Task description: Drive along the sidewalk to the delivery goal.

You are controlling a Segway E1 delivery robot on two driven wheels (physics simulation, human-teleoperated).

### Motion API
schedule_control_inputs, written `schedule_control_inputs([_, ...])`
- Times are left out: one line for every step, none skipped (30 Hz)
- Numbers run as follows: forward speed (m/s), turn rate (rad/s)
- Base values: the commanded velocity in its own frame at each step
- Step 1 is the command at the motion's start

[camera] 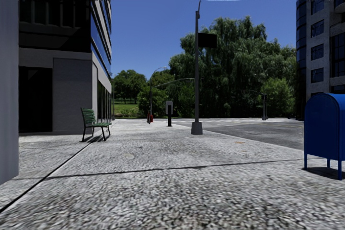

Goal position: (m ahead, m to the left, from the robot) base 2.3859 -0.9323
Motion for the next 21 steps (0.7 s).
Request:
schedule_control_inputs([1.66, -0.42])
schedule_control_inputs([1.66, -0.42])
schedule_control_inputs([1.66, -0.42])
schedule_control_inputs([1.66, -0.42])
schedule_control_inputs([1.66, -0.42])
schedule_control_inputs([1.66, -0.42])
schedule_control_inputs([1.66, -0.42])
schedule_control_inputs([1.66, -0.42])
schedule_control_inputs([1.66, -0.42])
schedule_control_inputs([1.66, -0.42])
schedule_control_inputs([1.66, -0.42])
schedule_control_inputs([1.66, -0.42])
schedule_control_inputs([1.66, -0.35])
schedule_control_inputs([1.66, -0.08])
schedule_control_inputs([1.66, 0.0])
schedule_control_inputs([1.66, 0.0])
schedule_control_inputs([1.66, 0.0])
schedule_control_inputs([1.66, 0.0])
schedule_control_inputs([1.66, 0.0])
schedule_control_inputs([1.66, 0.0])
schedule_control_inputs([1.66, 0.0])
